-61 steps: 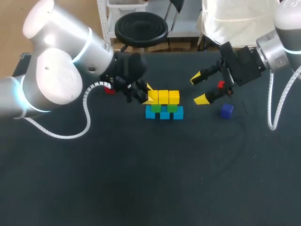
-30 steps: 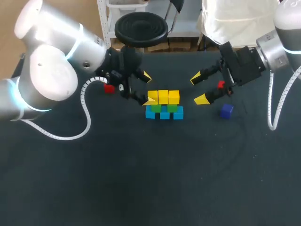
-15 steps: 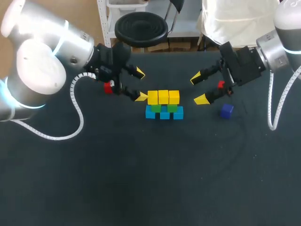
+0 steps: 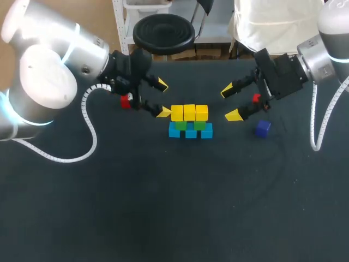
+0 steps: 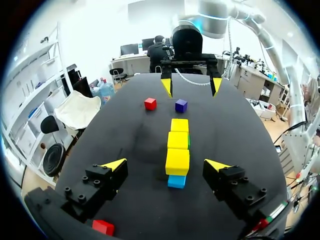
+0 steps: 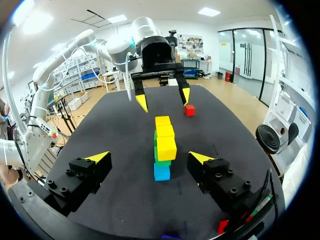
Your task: Place the blue cubes, place green cubes on the blue cubes, place the yellow cubes on the green cubes, then place the red cubes on the yellow cubes, and place purple cube on the red cubes.
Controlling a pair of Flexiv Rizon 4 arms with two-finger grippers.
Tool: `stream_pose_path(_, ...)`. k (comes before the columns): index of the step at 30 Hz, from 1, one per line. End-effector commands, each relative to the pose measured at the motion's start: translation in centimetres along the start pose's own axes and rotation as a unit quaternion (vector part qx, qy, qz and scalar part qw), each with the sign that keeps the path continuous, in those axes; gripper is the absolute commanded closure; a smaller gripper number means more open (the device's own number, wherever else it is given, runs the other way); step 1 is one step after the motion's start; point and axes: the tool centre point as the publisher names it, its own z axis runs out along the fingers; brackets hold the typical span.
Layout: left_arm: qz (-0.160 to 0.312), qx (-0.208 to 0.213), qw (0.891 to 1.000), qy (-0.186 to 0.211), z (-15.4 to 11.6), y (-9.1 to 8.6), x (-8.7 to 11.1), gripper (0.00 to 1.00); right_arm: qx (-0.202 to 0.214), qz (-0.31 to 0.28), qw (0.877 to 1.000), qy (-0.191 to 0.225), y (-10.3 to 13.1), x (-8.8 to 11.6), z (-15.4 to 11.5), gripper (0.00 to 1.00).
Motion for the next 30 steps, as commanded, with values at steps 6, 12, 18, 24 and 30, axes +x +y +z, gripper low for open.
stream_pose_path(6, 0.026, -0.037, 0.999, 0.0, -3.6, 2.2, 0.1, 0.0, 0.001, 0.0, 1.0, 0.0, 0.1, 0.0, 0.0, 0.0)
stream_pose_path(12, 0.025, -0.057, 0.998, 0.03, -5.6, 3.6, 1.1, 0.0, 0.001, 0.0, 1.0, 0.0, 0.1, 0.0, 0.0, 0.0)
stream_pose_path(18, 0.053, -0.068, 0.994, 0.073, -6.8, 4.5, 1.1, 0.0, 0.001, 0.0, 1.0, 0.0, 0.1, 0.0, 0.0, 0.0)
stream_pose_path(24, 0.053, -0.094, 0.984, 0.142, -8.3, 5.9, 0.0, 0.0, 0.001, 0.0, 1.0, 0.0, 0.1, 0.0, 0.0, 0.0)
stream_pose_path(30, 0.053, -0.094, 0.984, 0.142, -8.3, 5.9, 0.0, 0.0, 0.001, 0.0, 1.0, 0.0, 0.1, 0.0, 0.0, 0.0)
